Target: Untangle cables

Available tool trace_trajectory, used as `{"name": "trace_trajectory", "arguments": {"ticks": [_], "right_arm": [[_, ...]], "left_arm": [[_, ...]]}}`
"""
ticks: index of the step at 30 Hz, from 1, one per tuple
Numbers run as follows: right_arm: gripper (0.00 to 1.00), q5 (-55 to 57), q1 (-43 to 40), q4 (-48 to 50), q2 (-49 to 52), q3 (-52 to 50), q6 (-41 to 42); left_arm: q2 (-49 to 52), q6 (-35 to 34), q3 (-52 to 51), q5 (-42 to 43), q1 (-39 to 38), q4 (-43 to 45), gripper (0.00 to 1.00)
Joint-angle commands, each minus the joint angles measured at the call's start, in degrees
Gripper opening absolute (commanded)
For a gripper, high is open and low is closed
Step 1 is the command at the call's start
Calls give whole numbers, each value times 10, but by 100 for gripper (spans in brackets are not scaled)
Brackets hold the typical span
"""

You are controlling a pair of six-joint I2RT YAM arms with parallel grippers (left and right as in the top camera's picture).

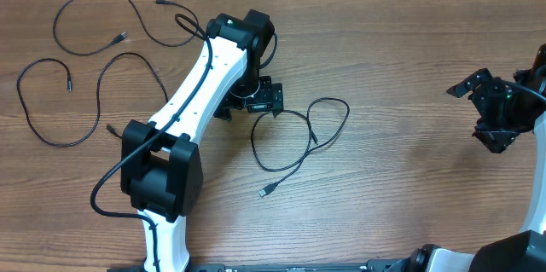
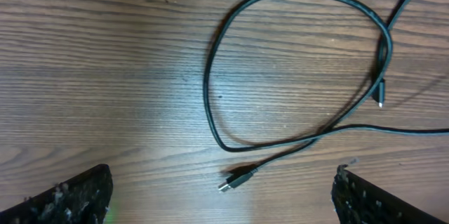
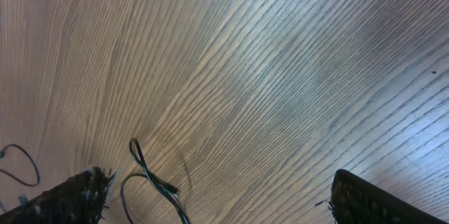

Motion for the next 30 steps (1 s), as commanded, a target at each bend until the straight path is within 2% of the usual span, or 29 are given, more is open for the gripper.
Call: {"name": "trace_trajectory", "arguments": {"ticks": [1,11,15,19,25,27,30], "right_arm": [[100,2,-1,1,-4,10,-2],[100,2,-1,1,-4,10,-2],[100,2,-1,1,-4,10,-2],[100,2,-1,1,-4,10,-2],[100,2,-1,1,-4,10,-2],[100,2,-1,1,-4,10,-2],[100,2,-1,1,-4,10,-2]], "left_arm": [[-22,7,-3,11,-4,-9,100],[-108,5,-6,-42,-7,-49,100],[-108,2,-56,-40,-19,-20,100],[-108,-5,-139,-9,-27,64,88],[-108,-22,-247,5,-26,148,85],[-108,-22,-272,3,-26,170,78],[-108,-22,-308,5,-27,224,63]]}}
